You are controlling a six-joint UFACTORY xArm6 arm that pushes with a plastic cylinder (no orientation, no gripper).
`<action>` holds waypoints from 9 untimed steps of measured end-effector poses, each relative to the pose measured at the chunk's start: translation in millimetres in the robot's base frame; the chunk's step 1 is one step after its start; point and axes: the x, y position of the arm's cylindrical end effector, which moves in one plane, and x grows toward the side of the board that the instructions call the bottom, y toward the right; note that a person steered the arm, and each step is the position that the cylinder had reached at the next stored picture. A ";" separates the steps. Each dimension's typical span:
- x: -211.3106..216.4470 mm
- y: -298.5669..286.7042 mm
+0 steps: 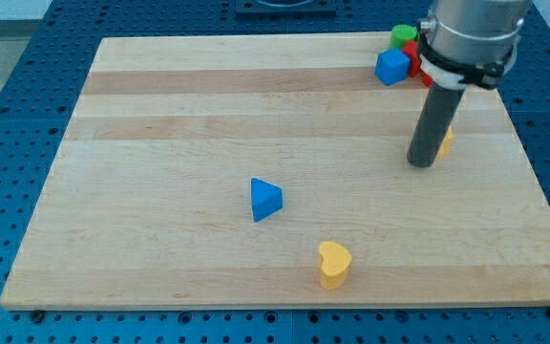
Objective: Move the yellow hexagon vertically below the red star
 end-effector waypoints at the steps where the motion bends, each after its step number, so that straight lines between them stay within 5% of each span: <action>1: -40.2 0.4; 2: -97.8 0.9; 5: 74.5 7.4; 7: -9.2 68.2; 9: -15.7 53.6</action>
